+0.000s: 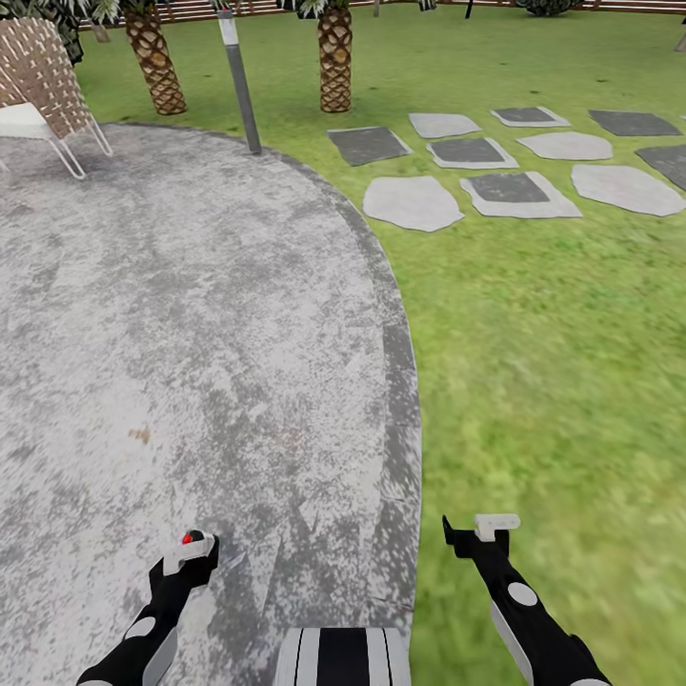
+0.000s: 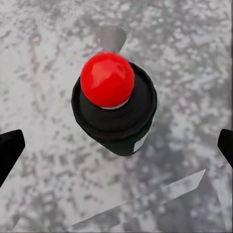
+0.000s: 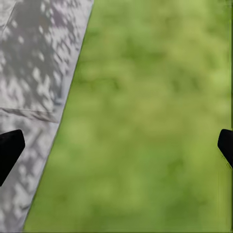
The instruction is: In the garden, pick up the pesticide atomizer on the floor and spray pesticide onto both trees until each tree trunk is fully covered.
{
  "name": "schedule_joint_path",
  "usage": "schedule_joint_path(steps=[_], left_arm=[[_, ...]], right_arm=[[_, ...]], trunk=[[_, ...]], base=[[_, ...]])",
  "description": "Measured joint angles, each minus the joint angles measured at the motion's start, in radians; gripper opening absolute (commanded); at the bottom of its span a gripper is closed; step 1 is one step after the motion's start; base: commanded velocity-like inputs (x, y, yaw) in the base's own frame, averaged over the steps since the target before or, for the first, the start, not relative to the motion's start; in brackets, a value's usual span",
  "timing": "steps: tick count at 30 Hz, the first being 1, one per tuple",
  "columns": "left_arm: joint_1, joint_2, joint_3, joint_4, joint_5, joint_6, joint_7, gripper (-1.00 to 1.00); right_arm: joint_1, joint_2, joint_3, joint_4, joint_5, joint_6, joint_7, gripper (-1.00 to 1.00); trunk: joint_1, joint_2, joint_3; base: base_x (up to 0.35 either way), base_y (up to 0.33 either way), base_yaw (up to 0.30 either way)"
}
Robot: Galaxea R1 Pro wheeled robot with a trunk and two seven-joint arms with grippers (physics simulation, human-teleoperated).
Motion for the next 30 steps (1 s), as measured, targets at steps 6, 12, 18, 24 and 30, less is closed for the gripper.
schedule_joint_path(steps=[6, 12, 18, 24, 30], left_arm=[[0.000, 0.001, 0.001, -0.001, 0.000, 0.000, 0.001, 1.00], [0.000, 0.002, 0.002, -0.001, 0.001, 0.000, 0.001, 1.00], [0.000, 0.002, 0.002, -0.001, 0.001, 0.000, 0.001, 1.00], [0.000, 0.002, 0.003, -0.001, 0.001, 0.000, 0.001, 1.00], [0.000, 0.002, 0.003, -0.001, 0.001, 0.000, 0.001, 1.00]], right_arm=[[0.000, 0.000, 0.000, 0.000, 0.000, 0.000, 0.000, 1.00], [0.000, 0.000, 0.000, 0.000, 0.000, 0.000, 0.000, 1.00], [0.000, 0.000, 0.000, 0.000, 0.000, 0.000, 0.000, 1.00], [0.000, 0.000, 0.000, 0.000, 0.000, 0.000, 0.000, 1.00], [0.000, 0.000, 0.000, 0.000, 0.000, 0.000, 0.000, 1.00]], trunk=[[0.000, 0.000, 0.000], [0.000, 0.000, 0.000], [0.000, 0.000, 0.000], [0.000, 0.000, 0.000], [0.000, 0.000, 0.000]], base=[[0.012, -0.008, 0.000], [0.018, 0.000, 0.000], [0.011, 0.000, 0.000], [0.043, 0.000, 0.000], [0.027, 0.000, 0.000]])
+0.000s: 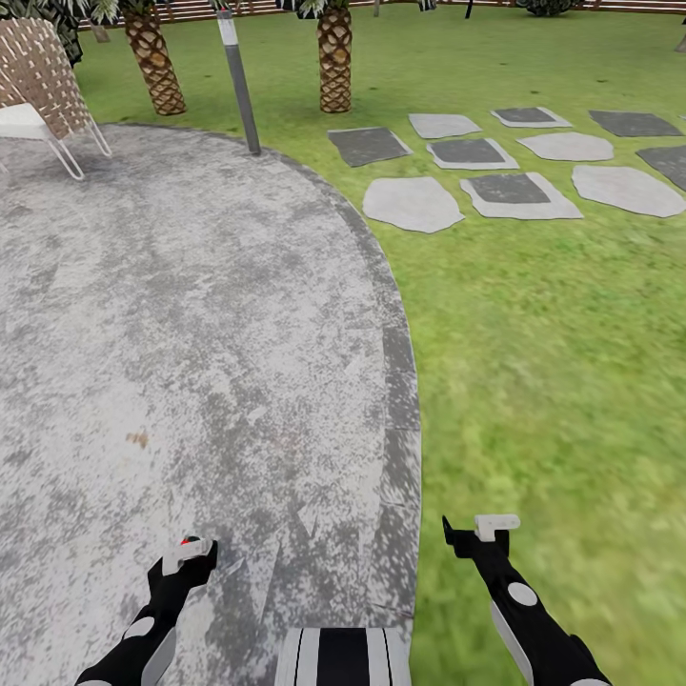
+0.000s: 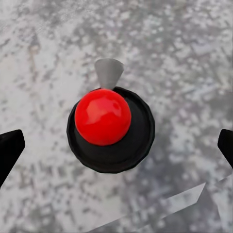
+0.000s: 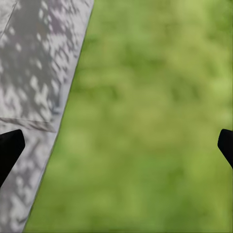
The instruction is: In the garden, pick up the pesticide atomizer on the floor and spray pesticide onto both trees until each tree trunk is fully covered.
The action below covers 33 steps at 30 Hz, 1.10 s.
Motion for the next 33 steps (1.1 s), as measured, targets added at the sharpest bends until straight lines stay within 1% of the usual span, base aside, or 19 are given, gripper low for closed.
schedule_joint_path(steps=[10, 14, 33], left_arm=[[0.000, 0.000, 0.000, -0.001, 0.000, -0.001, 0.000, 1.00], [0.000, 0.000, 0.000, -0.001, 0.001, -0.001, 0.000, 1.00], [0.000, 0.000, 0.001, -0.002, 0.005, -0.001, 0.000, 1.00]], right_arm=[[0.000, 0.000, 0.000, 0.000, 0.000, -0.001, 0.000, 1.00], [0.000, 0.000, 0.000, 0.000, 0.000, 0.000, 0.000, 1.00], [0.000, 0.000, 0.000, 0.000, 0.000, 0.000, 0.000, 1.00]], trunk=[[0.000, 0.000, 0.000], [0.002, -0.001, -0.015], [0.002, -0.001, -0.015]], base=[[0.000, 0.000, 0.000], [0.000, 0.000, 0.000], [0.011, 0.000, 0.000]])
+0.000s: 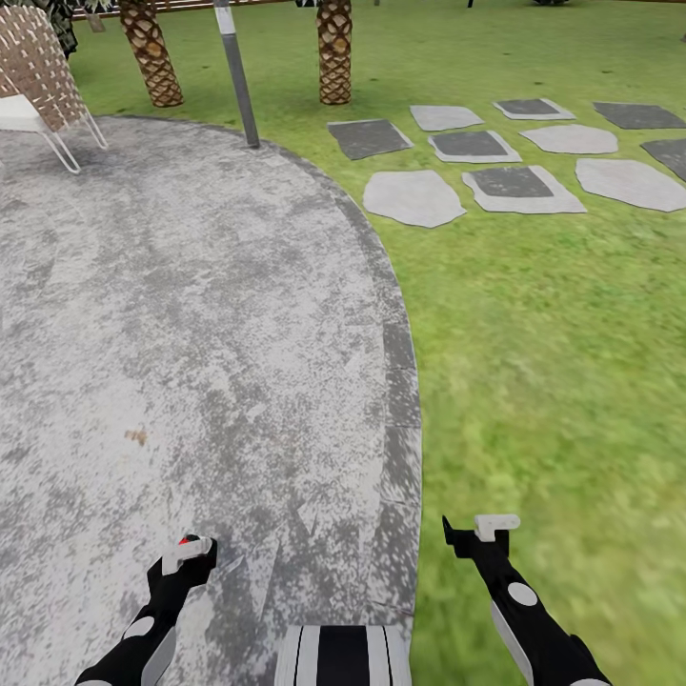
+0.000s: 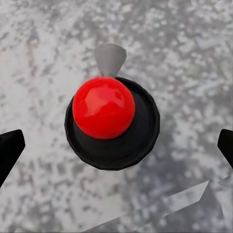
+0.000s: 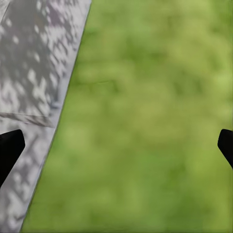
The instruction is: In the garden, pick up the pesticide atomizer on the floor and spray pesticide onto both trees until each tree trunk is fully covered.
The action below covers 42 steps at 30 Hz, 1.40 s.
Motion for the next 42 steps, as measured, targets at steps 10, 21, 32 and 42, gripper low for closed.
schedule_joint_path(steps=[10, 21, 32, 42], left_arm=[[0.000, 0.001, 0.001, -0.002, 0.000, 0.000, 0.000, -1.00], [0.000, 0.001, 0.002, -0.004, 0.001, 0.000, 0.001, -1.00], [0.000, 0.002, 0.002, -0.004, 0.002, 0.000, 0.001, -1.00], [0.000, 0.002, 0.001, -0.004, 0.002, 0.000, -0.003, -1.00]], right_arm=[[0.000, 0.000, 0.000, 0.001, 0.000, 0.000, 0.000, 1.00], [0.000, 0.000, 0.000, 0.002, 0.000, 0.000, 0.000, 1.00], [0.000, 0.000, 0.000, 0.002, 0.000, 0.000, 0.000, 1.00], [0.000, 0.000, 0.000, 0.003, 0.000, 0.000, 0.000, 1.00]], trunk=[[0.000, 0.000, 0.000], [0.000, 0.000, 0.000], [0.000, 0.000, 0.000], [-0.004, 0.002, 0.035]], base=[[0.000, 0.000, 0.000], [0.000, 0.000, 0.000], [0.000, 0.000, 0.000], [0.000, 0.000, 0.000]])
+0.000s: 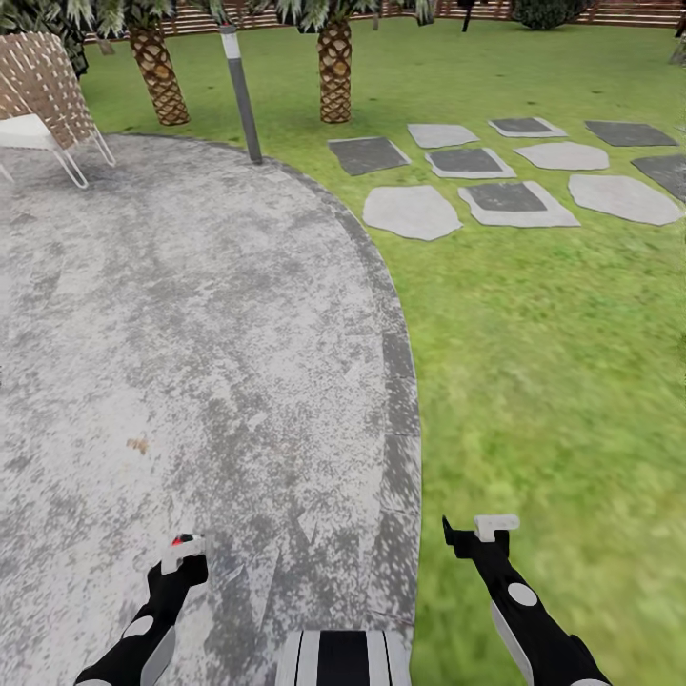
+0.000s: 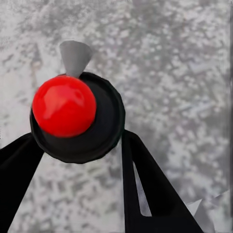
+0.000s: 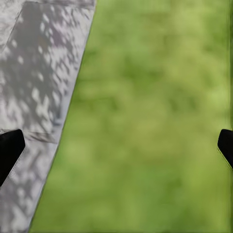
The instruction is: In the garden, pick up the pesticide atomizer on the floor and spray pesticide onto both trees until each tree trunk is fully covered.
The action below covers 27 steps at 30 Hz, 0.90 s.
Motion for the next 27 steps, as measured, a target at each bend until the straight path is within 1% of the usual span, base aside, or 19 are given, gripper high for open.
schedule_joint_path(steps=[27], left_arm=[[0.000, 0.000, 0.000, 0.001, -0.001, 0.000, 0.000, -1.00]], right_arm=[[0.000, 0.002, 0.000, 0.001, 0.001, 0.000, -0.001, 1.00]], trunk=[[-0.012, 0.006, 0.104]], base=[[0.000, 0.000, 0.000]])
